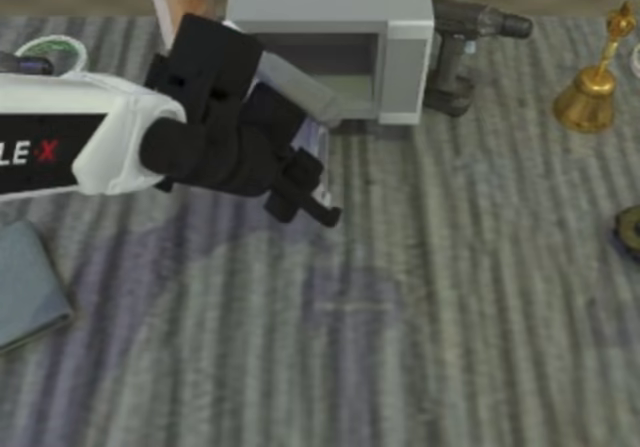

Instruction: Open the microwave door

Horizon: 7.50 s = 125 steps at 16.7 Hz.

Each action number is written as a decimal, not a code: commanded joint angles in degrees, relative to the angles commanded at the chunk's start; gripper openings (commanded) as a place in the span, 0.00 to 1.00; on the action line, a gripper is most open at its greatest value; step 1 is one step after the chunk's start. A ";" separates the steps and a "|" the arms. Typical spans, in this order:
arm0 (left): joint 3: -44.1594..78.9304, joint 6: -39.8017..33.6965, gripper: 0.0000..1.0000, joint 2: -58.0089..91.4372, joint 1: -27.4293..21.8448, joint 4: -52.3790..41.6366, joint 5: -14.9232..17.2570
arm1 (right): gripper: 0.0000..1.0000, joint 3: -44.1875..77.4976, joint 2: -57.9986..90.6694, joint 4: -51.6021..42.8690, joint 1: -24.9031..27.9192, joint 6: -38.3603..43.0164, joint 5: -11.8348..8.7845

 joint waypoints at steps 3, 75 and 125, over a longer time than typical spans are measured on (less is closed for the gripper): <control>-0.21 1.86 0.00 -0.54 0.95 -0.23 1.19 | 1.00 0.00 0.00 0.00 0.00 0.00 0.00; -1.43 11.74 0.00 -1.82 5.30 -3.42 8.11 | 1.00 0.00 0.00 0.00 0.00 0.00 0.00; -1.36 15.81 0.00 -1.99 7.00 -5.22 10.76 | 1.00 0.00 0.00 0.00 0.00 0.00 0.00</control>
